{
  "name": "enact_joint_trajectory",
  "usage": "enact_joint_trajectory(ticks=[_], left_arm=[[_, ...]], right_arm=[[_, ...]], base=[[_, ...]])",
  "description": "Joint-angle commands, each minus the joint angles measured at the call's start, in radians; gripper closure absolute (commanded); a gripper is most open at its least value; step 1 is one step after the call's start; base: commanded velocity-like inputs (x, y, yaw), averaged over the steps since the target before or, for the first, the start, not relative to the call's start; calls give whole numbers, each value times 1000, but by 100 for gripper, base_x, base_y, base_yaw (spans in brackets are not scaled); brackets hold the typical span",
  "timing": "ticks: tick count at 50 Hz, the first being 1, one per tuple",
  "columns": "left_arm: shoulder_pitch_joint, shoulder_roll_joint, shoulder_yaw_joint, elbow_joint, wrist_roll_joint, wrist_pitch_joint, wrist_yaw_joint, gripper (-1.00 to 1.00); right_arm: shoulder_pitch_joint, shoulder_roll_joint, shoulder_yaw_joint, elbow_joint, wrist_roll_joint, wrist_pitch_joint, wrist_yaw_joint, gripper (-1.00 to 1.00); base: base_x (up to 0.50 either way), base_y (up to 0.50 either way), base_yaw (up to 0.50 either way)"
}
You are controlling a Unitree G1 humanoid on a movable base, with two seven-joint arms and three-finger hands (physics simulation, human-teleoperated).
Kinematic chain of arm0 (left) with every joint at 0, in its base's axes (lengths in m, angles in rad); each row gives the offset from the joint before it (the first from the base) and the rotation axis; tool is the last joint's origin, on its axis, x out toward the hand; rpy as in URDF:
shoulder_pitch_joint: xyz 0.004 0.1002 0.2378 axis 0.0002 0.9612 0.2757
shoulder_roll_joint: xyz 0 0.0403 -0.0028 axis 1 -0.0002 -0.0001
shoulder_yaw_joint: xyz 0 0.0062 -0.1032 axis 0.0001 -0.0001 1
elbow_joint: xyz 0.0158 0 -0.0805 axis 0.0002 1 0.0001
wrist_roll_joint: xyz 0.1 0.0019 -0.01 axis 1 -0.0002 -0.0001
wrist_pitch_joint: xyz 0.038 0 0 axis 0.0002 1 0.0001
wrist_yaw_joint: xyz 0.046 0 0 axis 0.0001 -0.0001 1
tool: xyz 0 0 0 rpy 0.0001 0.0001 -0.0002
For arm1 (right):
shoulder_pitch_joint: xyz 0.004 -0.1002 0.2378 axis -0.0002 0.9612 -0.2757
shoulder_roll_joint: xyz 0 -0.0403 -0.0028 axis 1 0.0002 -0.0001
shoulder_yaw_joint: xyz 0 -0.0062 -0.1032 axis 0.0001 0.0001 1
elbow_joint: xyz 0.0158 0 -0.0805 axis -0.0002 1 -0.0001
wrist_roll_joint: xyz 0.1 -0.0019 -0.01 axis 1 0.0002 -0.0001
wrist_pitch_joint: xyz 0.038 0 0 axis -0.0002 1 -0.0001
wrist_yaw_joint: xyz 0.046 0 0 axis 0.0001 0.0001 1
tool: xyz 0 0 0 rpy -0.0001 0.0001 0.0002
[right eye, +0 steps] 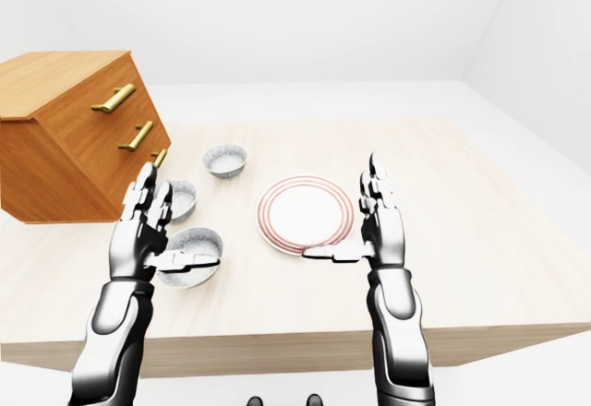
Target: Put the bowl at the front on the plate.
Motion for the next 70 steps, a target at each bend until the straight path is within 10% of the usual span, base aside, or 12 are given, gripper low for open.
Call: enact_joint_trajectory(ticks=[1, 70], left_arm=[[-3, 0, 4, -20, -3, 0, -2, -100], [3, -3, -4, -27, -8, 0, -6, -100]], right_arm=[[1, -1, -2, -19, 4, 0, 9, -100], [3, 6, 5, -9, -8, 0, 17, -100]], base=[[50, 0, 0], [11, 16, 0]])
